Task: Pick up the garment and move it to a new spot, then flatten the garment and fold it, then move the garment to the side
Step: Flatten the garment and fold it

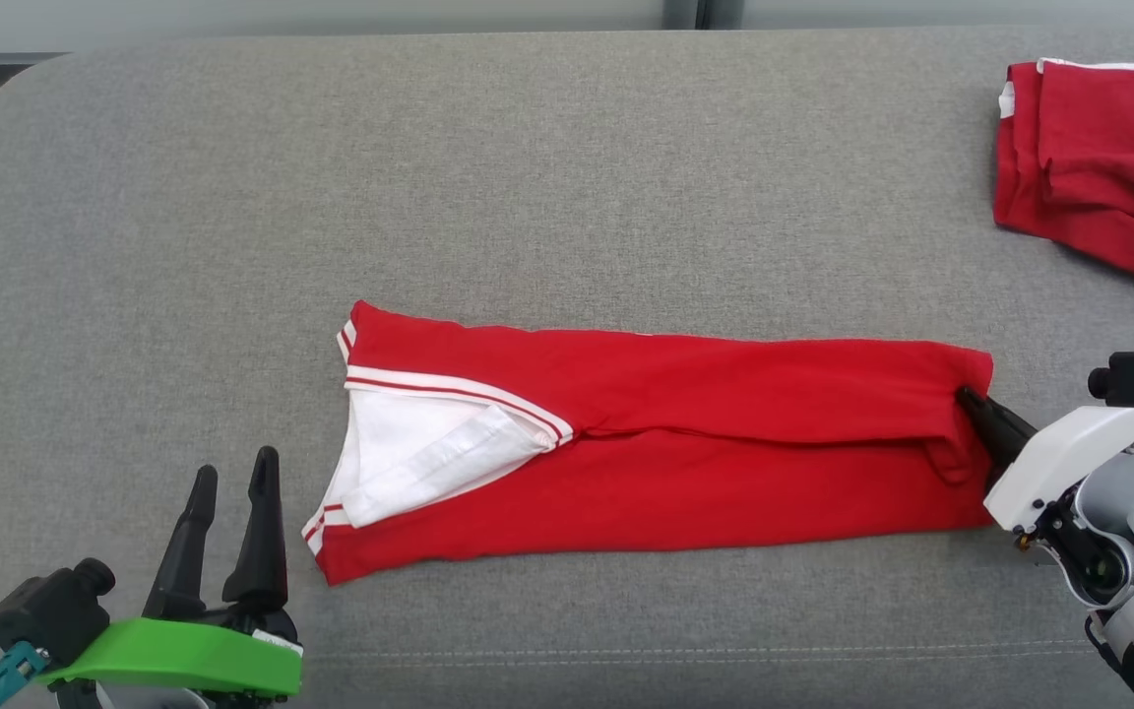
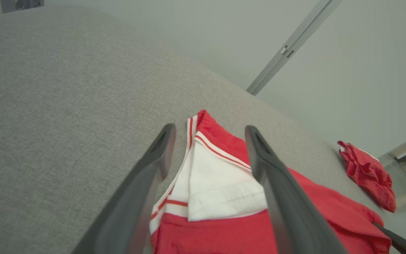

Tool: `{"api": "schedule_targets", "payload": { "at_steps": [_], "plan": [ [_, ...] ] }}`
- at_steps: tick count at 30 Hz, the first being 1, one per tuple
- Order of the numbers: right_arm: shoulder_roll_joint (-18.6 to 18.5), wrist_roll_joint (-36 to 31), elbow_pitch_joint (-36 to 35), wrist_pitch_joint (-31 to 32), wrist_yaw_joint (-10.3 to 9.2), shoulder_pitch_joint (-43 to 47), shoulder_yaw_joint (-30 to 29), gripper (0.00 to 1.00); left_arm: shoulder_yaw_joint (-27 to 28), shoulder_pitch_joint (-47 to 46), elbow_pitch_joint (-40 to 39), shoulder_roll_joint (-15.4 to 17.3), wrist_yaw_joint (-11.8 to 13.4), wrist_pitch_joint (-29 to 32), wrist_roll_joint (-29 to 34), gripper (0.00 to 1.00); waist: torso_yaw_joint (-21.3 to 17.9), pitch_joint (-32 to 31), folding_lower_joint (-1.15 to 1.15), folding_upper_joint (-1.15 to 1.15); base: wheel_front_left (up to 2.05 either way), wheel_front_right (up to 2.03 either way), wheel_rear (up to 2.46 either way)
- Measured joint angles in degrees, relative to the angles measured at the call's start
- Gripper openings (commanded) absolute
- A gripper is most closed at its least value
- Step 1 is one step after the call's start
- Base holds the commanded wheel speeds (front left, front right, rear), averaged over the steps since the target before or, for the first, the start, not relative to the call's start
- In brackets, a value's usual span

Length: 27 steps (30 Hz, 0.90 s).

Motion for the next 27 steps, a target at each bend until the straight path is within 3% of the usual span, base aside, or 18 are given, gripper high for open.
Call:
{"api": "schedule_targets", "payload": {
  "at_steps": [5,19,22,27],
  "plan": [
    [-1.0,0.0,-0.3,0.0,0.48,-1.5,-0.5,0.00,0.2,0.2,-0.5,0.0,0.1,0.0,0.2,1.00,-1.2,-0.2,0.00,0.00,0.00,0.00,0.00],
    [-8.6,-0.4,-0.3,0.4,0.47,-4.4,-3.3,0.00,-0.8,0.2,-2.5,0.0,0.1,-0.1,0.6,1.00,-4.3,-0.5,0.00,0.00,0.00,0.00,0.00],
    [-8.0,0.4,-1.1,1.5,0.48,-4.8,-3.2,0.00,-0.9,0.2,-2.4,0.0,0.1,-0.1,0.6,1.00,-4.6,-0.7,0.00,0.00,0.00,0.00,0.00],
    [-3.6,5.0,-5.9,4.6,0.75,-4.8,-1.6,0.00,-2.2,0.2,-2.1,-0.2,0.1,0.1,0.9,1.00,-4.8,-1.5,0.00,0.00,0.00,0.00,0.00]
  ]
}}
